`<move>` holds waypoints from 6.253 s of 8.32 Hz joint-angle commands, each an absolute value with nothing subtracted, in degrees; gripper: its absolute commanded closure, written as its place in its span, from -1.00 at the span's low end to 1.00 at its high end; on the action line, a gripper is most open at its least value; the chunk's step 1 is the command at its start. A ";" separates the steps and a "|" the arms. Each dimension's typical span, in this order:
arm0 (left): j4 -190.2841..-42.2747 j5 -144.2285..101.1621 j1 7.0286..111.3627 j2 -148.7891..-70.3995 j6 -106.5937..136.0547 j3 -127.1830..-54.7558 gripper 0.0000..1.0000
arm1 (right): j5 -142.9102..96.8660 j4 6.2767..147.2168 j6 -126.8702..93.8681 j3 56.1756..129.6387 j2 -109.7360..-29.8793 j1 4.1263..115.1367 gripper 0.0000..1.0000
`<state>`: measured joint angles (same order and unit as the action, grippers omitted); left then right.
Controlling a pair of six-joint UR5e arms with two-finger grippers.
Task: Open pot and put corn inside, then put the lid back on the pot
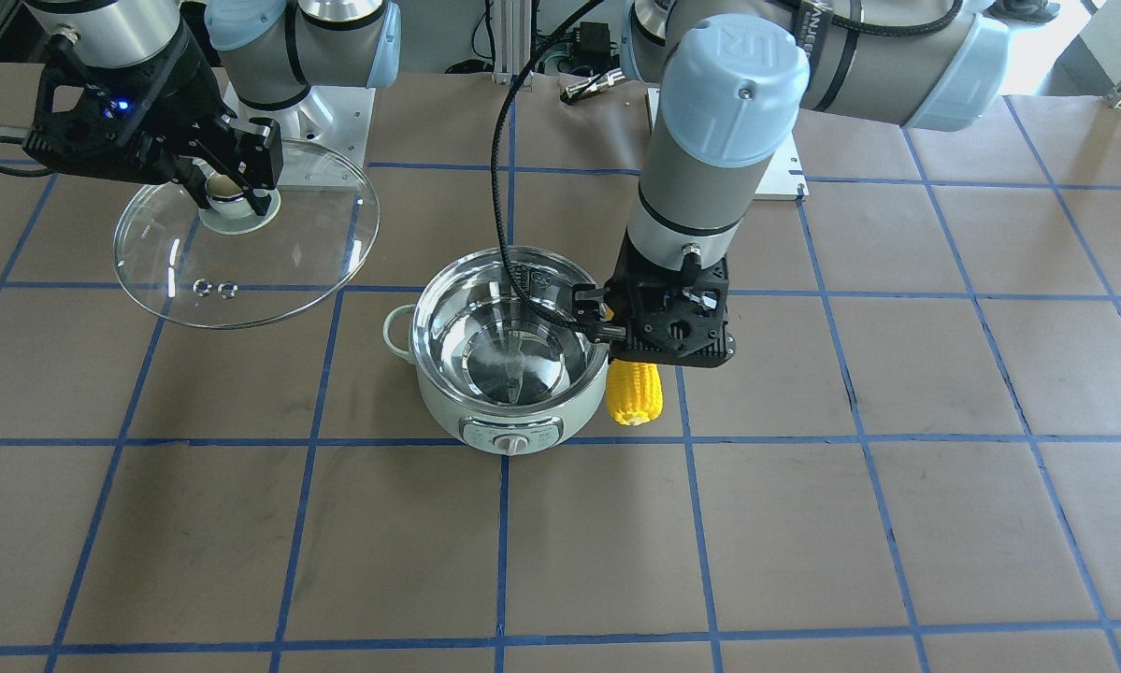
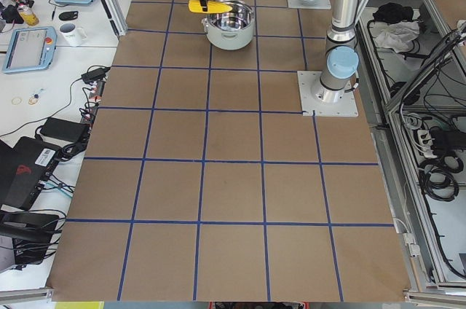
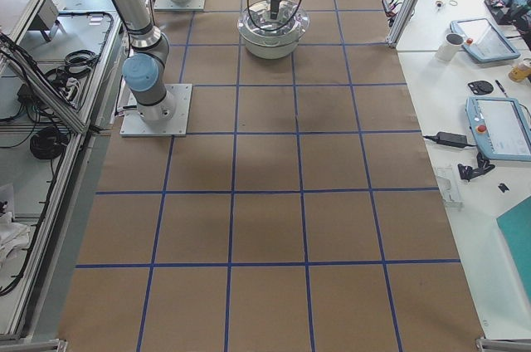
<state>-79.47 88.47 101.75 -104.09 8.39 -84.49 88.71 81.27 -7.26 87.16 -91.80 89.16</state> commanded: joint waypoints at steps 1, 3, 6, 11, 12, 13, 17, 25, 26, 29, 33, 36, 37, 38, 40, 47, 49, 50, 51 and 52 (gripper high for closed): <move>-78.93 87.89 108.26 -104.67 13.52 -87.35 1.00 | 88.68 81.12 -7.21 87.19 -91.85 89.12 0.68; -78.49 87.89 109.07 -105.81 15.28 -89.12 1.00 | 88.95 81.04 -7.21 87.27 -91.85 89.21 0.68; -78.57 86.57 111.18 -106.17 16.52 -90.53 1.00 | 88.51 80.95 -7.21 87.28 -91.85 89.21 0.67; -77.35 86.31 111.80 -106.43 16.52 -91.23 1.00 | 88.24 81.04 -7.12 87.45 -91.84 89.21 0.68; -77.26 85.18 111.97 -106.70 16.44 -91.23 1.00 | 88.24 81.04 -7.03 87.45 -91.76 89.30 0.68; -76.30 84.99 112.15 -108.27 16.52 -91.23 1.00 | 88.16 81.04 -7.03 87.45 -91.76 89.30 0.68; -75.24 85.69 113.38 -109.34 16.61 -91.14 -0.49 | 88.15 81.12 -7.03 87.45 -91.76 89.30 0.68; -87.42 86.65 101.03 -104.95 12.59 -85.45 -1.00 | 88.24 81.47 -7.21 87.63 -91.41 89.56 0.70; -91.98 90.23 95.94 -103.55 7.61 -82.30 -1.00 | 88.07 81.91 -7.38 87.54 -90.97 90.43 0.70; -95.01 94.20 85.18 -102.13 3.34 -77.17 -1.00 | 88.16 88.73 -19.72 87.01 -84.67 105.15 0.70; -95.01 96.86 84.73 -100.20 3.51 -77.25 -1.00 | 87.28 96.33 -29.87 85.17 -75.35 114.16 0.71; -95.10 97.03 84.81 -97.83 3.43 -77.26 -1.00 | 87.10 97.03 -29.88 83.94 -73.22 114.43 0.68; -95.10 97.03 84.81 -97.65 3.43 -77.60 -1.00 | 86.49 96.86 -29.88 84.02 -71.99 114.43 0.68; -95.10 96.86 84.73 -97.65 3.43 -77.61 -1.00 | 85.79 96.94 -29.80 84.02 -71.29 114.43 0.68; -95.10 96.86 84.81 -97.65 3.43 -77.61 -1.00 | 85.87 97.03 -29.71 84.64 -70.93 114.43 0.69; -95.18 90.26 85.69 -96.07 5.10 -77.87 -1.00 | 85.87 97.03 -29.62 85.69 -70.84 114.43 0.69; -95.36 90.26 85.69 -94.93 5.10 -78.31 -1.00 | 85.87 97.03 -29.62 85.69 -70.84 114.43 0.69; -95.36 90.26 85.69 -95.01 5.10 -78.31 -1.00 | 85.87 97.12 -29.62 85.69 -70.84 114.43 0.69; -95.36 90.26 85.69 -94.57 5.01 -78.31 -1.00 | 85.87 97.12 -29.79 85.78 -70.84 114.35 0.69; -95.45 90.26 85.69 -94.74 5.01 -78.48 -1.00 | 85.87 97.12 -29.79 85.78 -70.75 114.35 0.68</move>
<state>-95.35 90.28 85.69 -94.86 5.06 -78.29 85.87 97.10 -29.70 85.74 -70.83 114.40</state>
